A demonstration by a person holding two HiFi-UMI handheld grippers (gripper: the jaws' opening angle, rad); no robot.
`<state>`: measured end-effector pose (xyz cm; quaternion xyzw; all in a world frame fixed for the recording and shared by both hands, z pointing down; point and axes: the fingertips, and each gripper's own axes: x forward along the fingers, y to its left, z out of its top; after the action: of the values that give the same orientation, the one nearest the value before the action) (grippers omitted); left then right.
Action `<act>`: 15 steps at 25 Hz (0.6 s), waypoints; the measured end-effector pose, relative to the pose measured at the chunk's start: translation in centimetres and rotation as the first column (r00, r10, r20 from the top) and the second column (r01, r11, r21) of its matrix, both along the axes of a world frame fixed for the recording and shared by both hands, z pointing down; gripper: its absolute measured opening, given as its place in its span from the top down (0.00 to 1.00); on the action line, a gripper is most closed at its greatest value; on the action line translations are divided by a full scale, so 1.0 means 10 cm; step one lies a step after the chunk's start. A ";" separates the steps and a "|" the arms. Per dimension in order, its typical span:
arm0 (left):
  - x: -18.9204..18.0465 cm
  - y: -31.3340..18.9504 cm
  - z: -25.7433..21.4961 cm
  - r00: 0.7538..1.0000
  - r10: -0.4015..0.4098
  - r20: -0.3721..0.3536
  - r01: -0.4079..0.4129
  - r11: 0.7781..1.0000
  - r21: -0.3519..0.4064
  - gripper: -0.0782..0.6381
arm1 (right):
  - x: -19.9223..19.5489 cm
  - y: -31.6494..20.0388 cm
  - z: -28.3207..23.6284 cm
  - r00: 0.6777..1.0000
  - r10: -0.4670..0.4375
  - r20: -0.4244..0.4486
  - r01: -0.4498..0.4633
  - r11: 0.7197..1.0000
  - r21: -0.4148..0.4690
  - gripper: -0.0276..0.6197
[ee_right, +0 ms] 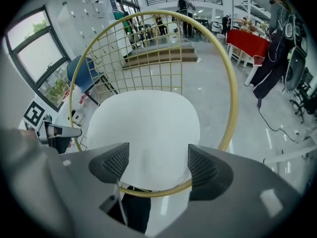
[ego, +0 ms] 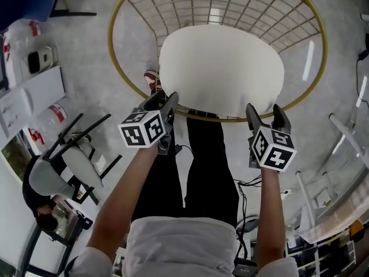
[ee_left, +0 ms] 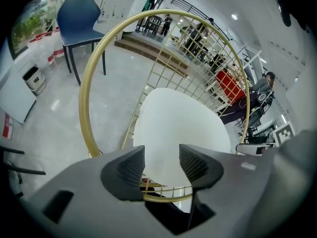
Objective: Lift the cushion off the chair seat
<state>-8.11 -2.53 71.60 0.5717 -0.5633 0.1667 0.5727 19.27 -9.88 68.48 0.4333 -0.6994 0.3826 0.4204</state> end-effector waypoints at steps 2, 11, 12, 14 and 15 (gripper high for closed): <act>-0.01 -0.01 0.03 1.000 -0.009 0.003 0.009 1.000 0.004 0.58 | 0.01 0.00 0.06 1.000 0.004 -0.008 -0.004 1.000 -0.004 0.35; -0.08 -0.05 0.29 0.999 -0.042 0.016 0.042 0.999 -0.034 0.53 | 0.03 -0.03 0.30 0.999 0.030 -0.017 -0.030 0.999 -0.016 0.22; -0.08 -0.04 0.32 0.999 -0.042 0.018 0.042 0.998 -0.038 0.53 | 0.03 -0.03 0.33 0.999 0.032 -0.016 -0.033 0.999 -0.018 0.21; -0.09 -0.03 0.36 0.999 -0.045 0.019 0.046 0.998 -0.047 0.52 | 0.04 -0.03 0.37 0.999 0.041 -0.018 -0.042 0.999 -0.023 0.16; -0.08 -0.03 0.38 0.999 -0.048 0.019 0.049 0.998 -0.051 0.52 | 0.04 -0.03 0.39 0.999 0.046 -0.018 -0.047 0.999 -0.027 0.14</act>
<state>-8.95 -2.80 75.38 0.5417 -0.5776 0.1723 0.5859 19.68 -10.16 72.38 0.4470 -0.6801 0.3981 0.4234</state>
